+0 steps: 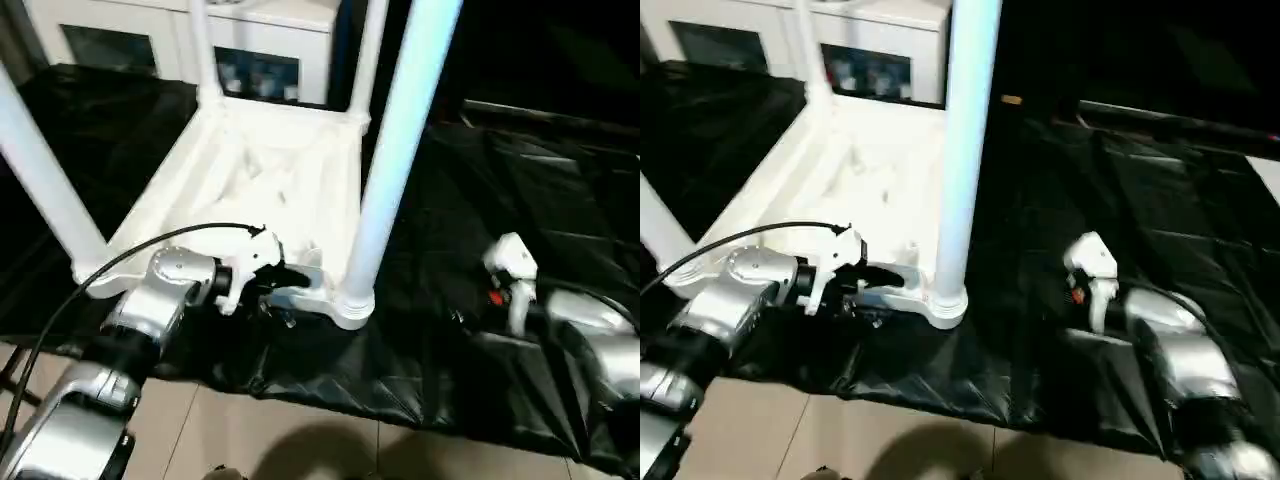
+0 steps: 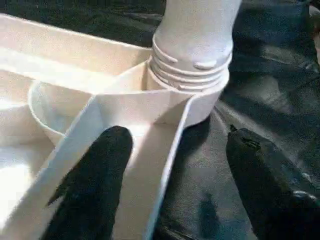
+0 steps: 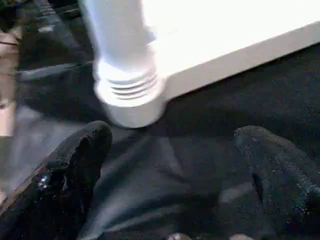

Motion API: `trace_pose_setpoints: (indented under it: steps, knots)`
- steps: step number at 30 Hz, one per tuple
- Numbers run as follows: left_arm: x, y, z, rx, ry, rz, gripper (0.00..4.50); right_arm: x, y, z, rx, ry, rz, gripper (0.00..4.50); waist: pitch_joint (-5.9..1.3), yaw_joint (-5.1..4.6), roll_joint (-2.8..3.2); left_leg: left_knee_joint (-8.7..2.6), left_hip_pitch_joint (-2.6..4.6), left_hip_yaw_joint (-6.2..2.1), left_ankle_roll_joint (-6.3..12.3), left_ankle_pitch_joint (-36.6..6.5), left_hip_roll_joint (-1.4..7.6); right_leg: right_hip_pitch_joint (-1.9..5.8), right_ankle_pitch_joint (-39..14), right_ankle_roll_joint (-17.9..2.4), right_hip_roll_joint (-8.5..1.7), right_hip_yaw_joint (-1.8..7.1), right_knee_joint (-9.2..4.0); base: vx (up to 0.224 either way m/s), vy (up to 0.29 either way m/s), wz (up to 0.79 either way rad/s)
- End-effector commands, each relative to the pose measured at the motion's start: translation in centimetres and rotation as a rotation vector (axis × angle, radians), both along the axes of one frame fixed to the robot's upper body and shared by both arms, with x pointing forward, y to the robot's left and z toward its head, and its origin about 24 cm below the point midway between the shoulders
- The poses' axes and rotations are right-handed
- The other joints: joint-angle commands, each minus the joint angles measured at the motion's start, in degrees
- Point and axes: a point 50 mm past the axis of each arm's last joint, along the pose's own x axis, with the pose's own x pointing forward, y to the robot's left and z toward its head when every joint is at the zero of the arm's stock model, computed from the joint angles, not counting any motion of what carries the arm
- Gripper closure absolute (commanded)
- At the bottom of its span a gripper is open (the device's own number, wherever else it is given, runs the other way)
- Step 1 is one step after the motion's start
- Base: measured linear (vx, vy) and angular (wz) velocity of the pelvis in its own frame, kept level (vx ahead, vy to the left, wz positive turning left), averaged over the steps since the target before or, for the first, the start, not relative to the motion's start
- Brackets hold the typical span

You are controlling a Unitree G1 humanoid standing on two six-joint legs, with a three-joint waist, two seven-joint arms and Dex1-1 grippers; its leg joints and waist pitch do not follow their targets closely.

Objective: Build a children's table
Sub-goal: Rotate table base, then rotate leg to tighten

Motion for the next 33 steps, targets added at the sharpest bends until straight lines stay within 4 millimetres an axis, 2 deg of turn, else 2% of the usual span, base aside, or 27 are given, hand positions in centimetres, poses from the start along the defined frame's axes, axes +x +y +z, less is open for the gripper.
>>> trace_pose_setpoints:
  steps: [1, 2, 4, 5, 7, 8, 16, 21, 23, 24, 25, 26, 33]
  knots:
    - [0.4, -0.2, 0.5, 0.020, -0.030, -0.028, 1.33, -0.5, 0.0, 0.4, 0.008, 0.029, 0.037, 0.00, -3.90, 0.31, 0.37, -3.64, 0.08, 0.32, 3.61, -9.5, 0.31, 3.73, -10.3, -11.0, -3.66, 2.63, -4.89, 0.000, 0.000, 0.00]
    - [0.5, -0.2, 0.4, 0.041, -0.030, -0.042, 1.53, -0.7, 0.0, 0.5, 0.012, 0.040, 0.042, 0.00, -3.74, 0.42, 0.47, -3.68, -0.06, 0.27, 3.43, -9.7, 0.25, 3.66, -11.7, -10.6, -3.75, 2.57, -5.09, 0.000, 0.000, 0.00]
    - [0.7, -0.1, 0.4, 0.055, -0.027, -0.049, 1.70, -0.9, 0.1, 0.6, 0.012, 0.051, 0.045, 0.00, -3.83, 0.54, 0.32, -3.69, -0.03, 0.23, 2.88, -9.8, 0.22, 3.71, -13.4, -9.8, -3.89, 2.55, -5.15, 0.000, 0.000, 0.00]
    - [0.7, 0.0, 0.4, 0.066, -0.030, -0.054, 1.68, -1.1, 0.1, 0.6, 0.013, 0.057, 0.050, 0.00, -3.91, 0.62, 0.27, -3.66, -0.03, 0.21, 2.78, -9.4, 0.26, 3.69, -13.2, -9.5, -3.94, 2.59, -5.11, 0.000, 0.000, 0.00]
    - [1.0, 0.1, 0.4, 0.093, -0.042, -0.062, 2.05, -1.3, 0.1, 0.8, 0.015, 0.069, 0.056, 0.00, -3.92, 0.73, 0.41, -3.63, -0.01, 0.23, 2.89, -8.9, 0.21, 3.64, -12.2, -9.4, -3.79, 2.62, -5.15, 0.000, 0.000, 0.00]
    - [1.0, 0.2, 0.4, 0.100, -0.043, -0.064, 2.05, -1.4, 0.1, 0.8, 0.015, 0.071, 0.057, 0.00, -3.94, 0.81, 0.44, -3.62, 0.06, 0.21, 2.97, -8.8, 0.24, 3.61, -11.9, -9.3, -3.80, 2.62, -5.15, 0.000, 0.000, 0.00]
    - [1.7, 0.6, 0.7, 0.150, -0.070, -0.075, 2.73, -1.8, 0.2, 1.1, 0.015, 0.093, 0.061, 0.00, -3.99, 1.14, 0.48, -3.67, -0.03, 0.12, 2.45, -8.5, 0.36, 3.78, -9.4, -10.5, -4.05, 2.54, -4.75, 0.000, 0.000, 0.00]
    - [1.7, 0.6, 0.7, 0.169, -0.055, -0.093, 2.98, -1.9, 0.4, 1.1, 0.019, 0.099, 0.064, 0.00, -3.94, 1.24, 0.50, -3.69, 0.08, 0.14, 2.46, -8.7, 0.36, 3.76, -10.4, -10.3, -4.11, 2.58, -4.94, 0.000, 0.000, 0.00]
    - [1.7, 0.7, 0.5, 0.181, -0.041, -0.105, 3.30, -1.9, 0.5, 1.1, 0.020, 0.101, 0.065, 0.00, -3.92, 1.24, 0.50, -3.68, 0.04, 0.15, 2.38, -9.0, 0.34, 3.75, -10.7, -10.4, -4.14, 2.54, -4.98, 0.000, 0.000, 0.00]
    - [1.7, 0.7, 0.5, 0.181, -0.041, -0.105, 3.30, -1.9, 0.5, 1.1, 0.020, 0.101, 0.065, 0.00, -3.92, 1.22, 0.46, -3.68, 0.01, 0.15, 2.39, -9.0, 0.31, 3.77, -10.8, -10.4, -4.14, 2.55, -5.00, 0.000, 0.000, 0.00]
    - [1.7, 0.7, 0.5, 0.186, -0.037, -0.109, 3.38, -2.0, 0.5, 1.1, 0.019, 0.103, 0.065, 0.00, -3.95, 1.28, 1.10, -3.73, 0.11, 0.04, 2.19, -9.0, 0.39, 3.73, -10.6, -10.5, -4.17, 2.56, -4.92, 0.000, 0.000, 0.00]
    - [1.7, 0.7, 0.4, 0.190, -0.036, -0.112, 3.42, -2.0, 0.5, 1.1, 0.019, 0.104, 0.065, 0.00, -3.97, 1.15, 0.71, -3.68, 0.04, 0.12, 2.12, -9.1, 0.37, 3.82, -9.9, -10.7, -4.12, 2.57, -4.94, 0.000, 0.000, 0.00]
    - [1.6, 0.8, 0.2, 0.178, -0.002, -0.115, 3.85, -2.0, 0.8, 1.2, 0.021, 0.106, 0.075, 0.00, -3.92, 1.33, 0.71, -3.68, 0.02, 0.12, 2.29, -8.7, 0.32, 3.86, -10.2, -10.7, -4.15, 2.54, -4.97, 0.000, 0.000, 0.00]
